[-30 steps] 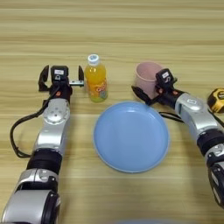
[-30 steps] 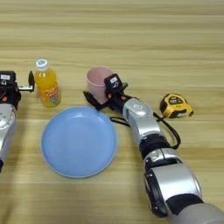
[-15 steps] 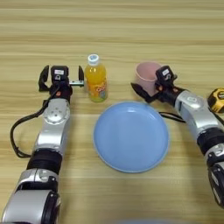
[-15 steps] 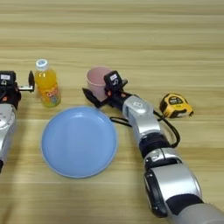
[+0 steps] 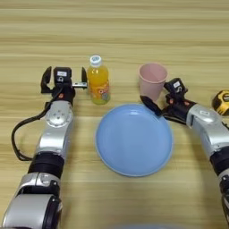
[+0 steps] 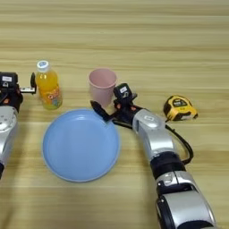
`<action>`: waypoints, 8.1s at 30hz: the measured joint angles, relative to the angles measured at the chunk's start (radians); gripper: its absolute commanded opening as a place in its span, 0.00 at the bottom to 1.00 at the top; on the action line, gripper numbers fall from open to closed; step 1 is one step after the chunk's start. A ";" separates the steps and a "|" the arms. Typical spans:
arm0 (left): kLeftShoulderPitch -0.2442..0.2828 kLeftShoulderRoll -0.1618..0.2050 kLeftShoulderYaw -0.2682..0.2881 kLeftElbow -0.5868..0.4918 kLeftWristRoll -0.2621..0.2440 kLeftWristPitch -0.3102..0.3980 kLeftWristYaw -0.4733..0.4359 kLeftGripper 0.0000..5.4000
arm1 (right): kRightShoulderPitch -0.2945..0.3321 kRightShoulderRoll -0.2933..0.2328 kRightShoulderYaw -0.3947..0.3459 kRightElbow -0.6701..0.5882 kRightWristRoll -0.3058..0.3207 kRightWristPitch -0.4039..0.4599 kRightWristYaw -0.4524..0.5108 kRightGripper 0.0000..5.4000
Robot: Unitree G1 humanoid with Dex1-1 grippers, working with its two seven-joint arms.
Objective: Move the objects on the table
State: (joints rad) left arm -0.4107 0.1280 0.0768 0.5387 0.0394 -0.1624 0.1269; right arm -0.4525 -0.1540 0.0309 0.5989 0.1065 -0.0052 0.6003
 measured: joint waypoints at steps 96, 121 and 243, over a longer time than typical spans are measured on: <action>0.053 -0.019 -0.014 -0.455 -0.127 0.119 -0.177 1.00 | -0.132 0.003 -0.195 0.222 0.053 -0.291 -0.332 1.00; 0.035 -0.036 -0.065 -0.285 -0.091 0.108 -0.219 1.00 | -0.133 0.015 -0.187 0.220 0.042 -0.291 -0.337 1.00; 0.341 0.012 -0.330 -0.640 -0.162 0.242 -0.570 0.64 | -0.157 0.063 -0.152 0.193 0.015 -0.287 -0.457 1.00</action>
State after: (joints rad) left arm -0.0693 0.1404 -0.2534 -0.1018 -0.1224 0.0794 -0.4435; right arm -0.6098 -0.0915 -0.1214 0.7917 0.1214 -0.2922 0.1429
